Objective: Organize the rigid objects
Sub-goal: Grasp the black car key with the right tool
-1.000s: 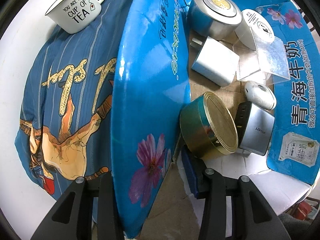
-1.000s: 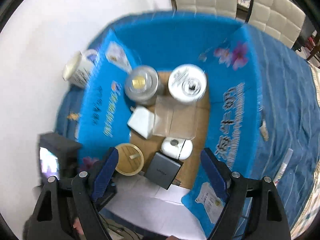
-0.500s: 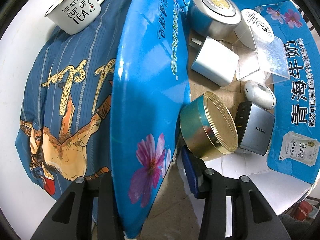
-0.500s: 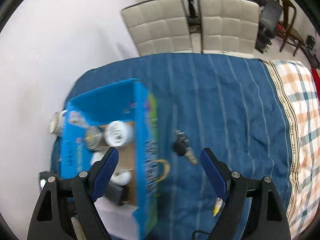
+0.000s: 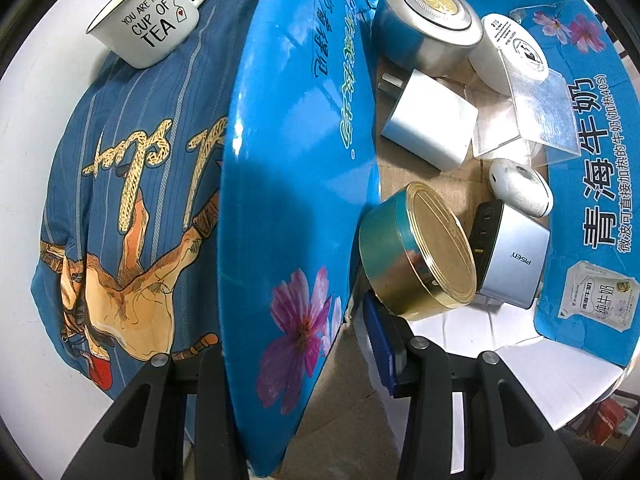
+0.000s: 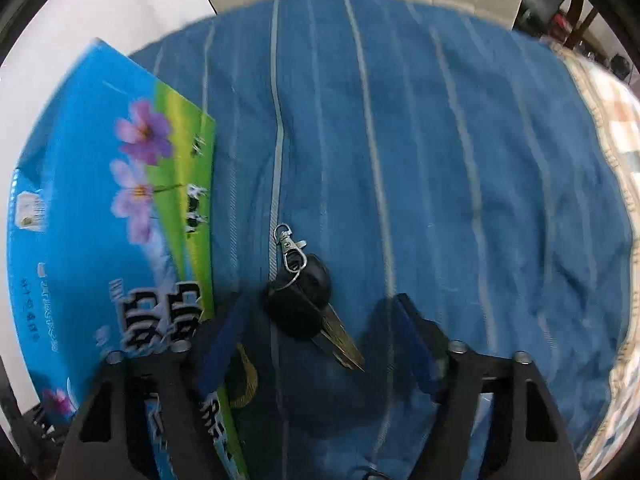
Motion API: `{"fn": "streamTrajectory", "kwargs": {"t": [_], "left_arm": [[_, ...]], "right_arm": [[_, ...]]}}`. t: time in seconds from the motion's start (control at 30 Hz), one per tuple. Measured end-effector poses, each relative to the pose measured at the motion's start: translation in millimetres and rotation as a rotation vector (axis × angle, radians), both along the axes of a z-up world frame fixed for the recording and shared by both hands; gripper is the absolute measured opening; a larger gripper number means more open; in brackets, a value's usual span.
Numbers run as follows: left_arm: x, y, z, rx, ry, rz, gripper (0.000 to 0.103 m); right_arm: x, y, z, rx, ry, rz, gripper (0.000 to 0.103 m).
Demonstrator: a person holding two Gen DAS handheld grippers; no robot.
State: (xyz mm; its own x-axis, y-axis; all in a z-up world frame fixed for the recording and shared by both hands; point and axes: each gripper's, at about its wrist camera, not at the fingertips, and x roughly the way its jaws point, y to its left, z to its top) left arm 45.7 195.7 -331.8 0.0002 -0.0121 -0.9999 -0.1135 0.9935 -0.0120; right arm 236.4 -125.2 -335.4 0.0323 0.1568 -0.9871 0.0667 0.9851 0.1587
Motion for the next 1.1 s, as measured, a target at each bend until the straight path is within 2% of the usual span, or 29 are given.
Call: {"fn": "streamTrajectory", "kwargs": {"t": [0.1,0.17,0.27,0.33,0.37,0.47,0.6,0.77,0.9,1.1], "left_arm": [[0,0,0,0.0,-0.001,0.001,0.04],[1,0,0,0.0,0.0,0.003,0.04],[2,1,-1,-0.002,-0.001,0.005,0.04],[2,1,-1,-0.001,-0.001,0.006,0.04],[2,2,-1,-0.001,-0.001,0.007,0.041],[1,3,-2,0.006,-0.002,0.009,0.042],[0,0,-3,0.009,-0.003,0.011,0.042],[1,0,-4,0.009,-0.002,0.011,0.042],[1,0,-4,0.009,-0.002,0.012,0.042],[1,-1,-4,0.01,-0.003,0.012,0.042]], "right_arm": [[2,-1,-9,-0.021,-0.002,-0.019,0.051],[3,-13,-10,0.002,0.01,-0.102,0.034],[-3,-45,-16,0.084,0.082,-0.3,0.028],[-8,-60,-20,0.13,0.139,-0.396,0.028],[-11,-67,-24,0.19,0.174,-0.431,0.029],[-9,-73,-24,0.23,0.188,-0.396,0.029],[4,-66,-8,0.114,0.118,-0.26,0.032],[12,-37,-17,0.036,0.117,-0.111,0.033],[11,-28,-23,0.008,0.107,-0.11,0.034],[4,-36,-26,0.055,0.137,-0.182,0.038]]}}
